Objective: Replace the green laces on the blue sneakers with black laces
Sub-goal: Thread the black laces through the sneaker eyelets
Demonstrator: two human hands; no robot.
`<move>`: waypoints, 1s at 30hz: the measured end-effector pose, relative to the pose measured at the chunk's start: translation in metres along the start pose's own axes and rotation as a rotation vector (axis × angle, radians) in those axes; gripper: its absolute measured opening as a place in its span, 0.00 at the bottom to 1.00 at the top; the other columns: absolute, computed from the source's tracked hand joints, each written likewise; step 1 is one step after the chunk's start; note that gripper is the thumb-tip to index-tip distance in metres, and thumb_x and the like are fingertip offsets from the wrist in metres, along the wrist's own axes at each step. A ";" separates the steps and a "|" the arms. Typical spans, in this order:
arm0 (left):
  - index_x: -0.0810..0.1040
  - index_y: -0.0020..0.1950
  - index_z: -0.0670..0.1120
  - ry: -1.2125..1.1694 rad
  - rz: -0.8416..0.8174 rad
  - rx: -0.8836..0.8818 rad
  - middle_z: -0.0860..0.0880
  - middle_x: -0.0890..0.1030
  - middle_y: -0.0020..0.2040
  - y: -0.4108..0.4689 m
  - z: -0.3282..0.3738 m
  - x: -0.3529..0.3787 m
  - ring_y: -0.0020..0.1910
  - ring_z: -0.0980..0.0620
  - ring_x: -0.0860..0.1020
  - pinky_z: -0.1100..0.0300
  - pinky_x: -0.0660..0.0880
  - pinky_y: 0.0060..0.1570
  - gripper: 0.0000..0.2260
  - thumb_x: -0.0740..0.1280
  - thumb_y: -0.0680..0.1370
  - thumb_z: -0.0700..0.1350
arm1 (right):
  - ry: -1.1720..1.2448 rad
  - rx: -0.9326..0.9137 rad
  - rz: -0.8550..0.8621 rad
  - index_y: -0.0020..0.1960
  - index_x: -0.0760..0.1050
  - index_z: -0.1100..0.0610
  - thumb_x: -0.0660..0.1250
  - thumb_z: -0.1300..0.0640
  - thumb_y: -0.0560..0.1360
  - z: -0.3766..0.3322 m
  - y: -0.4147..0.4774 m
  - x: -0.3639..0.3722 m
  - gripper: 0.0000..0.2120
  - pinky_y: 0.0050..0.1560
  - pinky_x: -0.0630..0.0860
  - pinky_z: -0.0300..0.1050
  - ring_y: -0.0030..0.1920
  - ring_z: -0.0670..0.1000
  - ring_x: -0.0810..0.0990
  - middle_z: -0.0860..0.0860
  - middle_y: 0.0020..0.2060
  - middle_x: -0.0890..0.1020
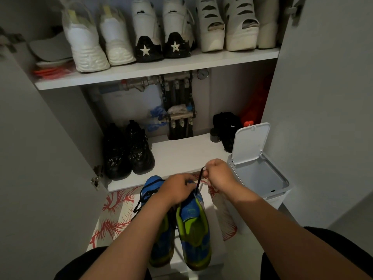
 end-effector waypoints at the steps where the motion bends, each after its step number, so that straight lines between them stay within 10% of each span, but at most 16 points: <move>1: 0.80 0.62 0.54 -0.066 -0.018 0.000 0.52 0.83 0.55 0.001 0.005 0.001 0.53 0.52 0.79 0.60 0.74 0.53 0.12 0.65 0.80 0.51 | 0.030 -0.021 -0.019 0.43 0.73 0.57 0.58 0.63 0.79 -0.005 -0.002 0.001 0.09 0.30 0.70 0.43 0.24 0.51 0.73 0.54 0.35 0.80; 8: 0.81 0.34 0.49 -0.334 0.137 -0.006 0.56 0.77 0.27 0.007 0.018 -0.018 0.28 0.60 0.72 0.62 0.68 0.34 0.13 0.66 0.79 0.47 | 0.075 -0.102 -0.055 0.48 0.74 0.56 0.59 0.57 0.83 -0.014 -0.007 0.001 0.08 0.32 0.72 0.43 0.25 0.50 0.73 0.54 0.40 0.80; 13: 0.85 0.43 0.50 -0.774 0.341 0.023 0.55 0.82 0.35 0.006 0.031 -0.052 0.31 0.56 0.76 0.66 0.73 0.33 0.07 0.68 0.78 0.45 | -0.158 0.035 -0.295 0.58 0.77 0.52 0.63 0.61 0.79 0.011 -0.003 0.015 0.10 0.25 0.70 0.37 0.27 0.46 0.80 0.54 0.46 0.84; 20: 0.85 0.47 0.51 -0.821 0.369 0.031 0.56 0.84 0.40 -0.002 0.015 -0.072 0.32 0.60 0.76 0.68 0.73 0.32 0.08 0.66 0.80 0.44 | -0.285 -0.045 -0.306 0.45 0.81 0.51 0.65 0.53 0.80 0.009 -0.002 0.023 0.08 0.22 0.69 0.36 0.31 0.51 0.83 0.57 0.39 0.85; 30: 0.85 0.54 0.47 -0.378 -0.104 0.011 0.52 0.83 0.44 -0.001 0.011 -0.031 0.33 0.61 0.77 0.68 0.75 0.35 0.07 0.68 0.80 0.43 | 0.080 -0.319 -0.131 0.45 0.83 0.56 0.67 0.58 0.80 -0.058 -0.016 0.011 0.07 0.34 0.76 0.48 0.28 0.49 0.79 0.54 0.39 0.84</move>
Point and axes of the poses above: each hand's wrist, its own y-axis towards the middle knuckle, its own x-axis out of the palm, z = x × y, the point moved 4 cm from there along y, towards the middle knuckle
